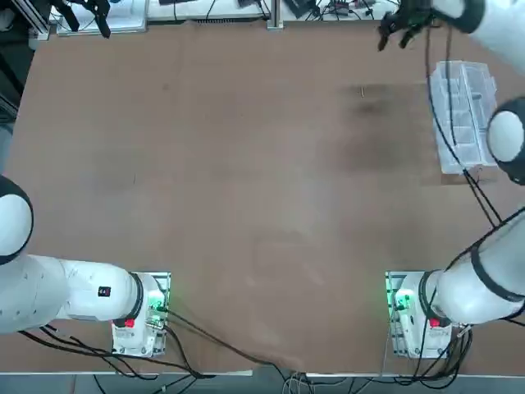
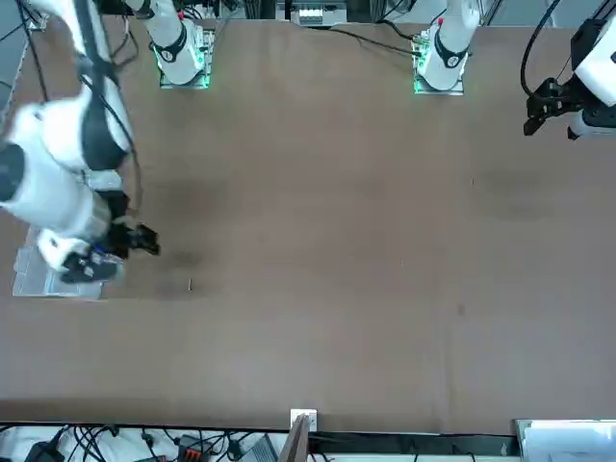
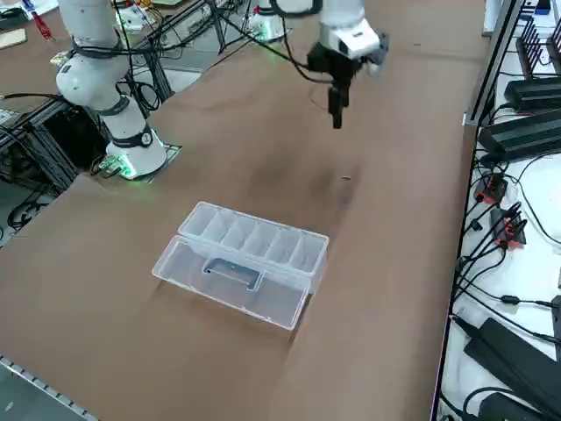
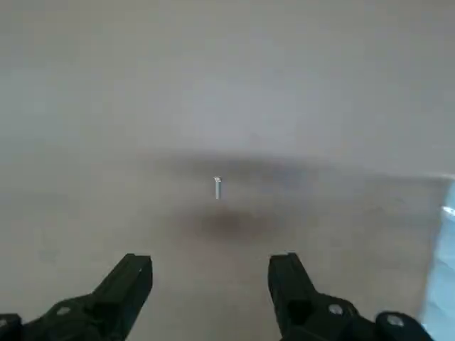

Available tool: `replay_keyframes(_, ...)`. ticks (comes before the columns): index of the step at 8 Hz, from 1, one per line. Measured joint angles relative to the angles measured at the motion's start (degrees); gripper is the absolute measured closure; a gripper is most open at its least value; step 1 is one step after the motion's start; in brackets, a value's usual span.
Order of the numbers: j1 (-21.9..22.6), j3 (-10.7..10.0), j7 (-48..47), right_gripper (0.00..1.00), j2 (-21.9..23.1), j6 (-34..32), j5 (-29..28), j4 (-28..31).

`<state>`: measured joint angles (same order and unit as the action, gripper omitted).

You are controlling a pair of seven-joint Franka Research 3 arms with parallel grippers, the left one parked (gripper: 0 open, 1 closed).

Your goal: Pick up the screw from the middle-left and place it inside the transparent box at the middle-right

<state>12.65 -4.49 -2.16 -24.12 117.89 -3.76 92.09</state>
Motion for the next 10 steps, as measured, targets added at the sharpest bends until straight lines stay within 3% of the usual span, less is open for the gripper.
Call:
replay_keyframes(5, 1.0, -0.2, -3.3, 0.02, -10.0, 9.8, 0.3, 0.0)
replay_keyframes(8, 1.1, -0.2, -6.1, 0.09, -14.3, 13.8, 0.3, 0.1)
replay_keyframes(10, 1.3, -0.1, -7.7, 0.22, -16.4, 18.8, 0.3, 1.6)
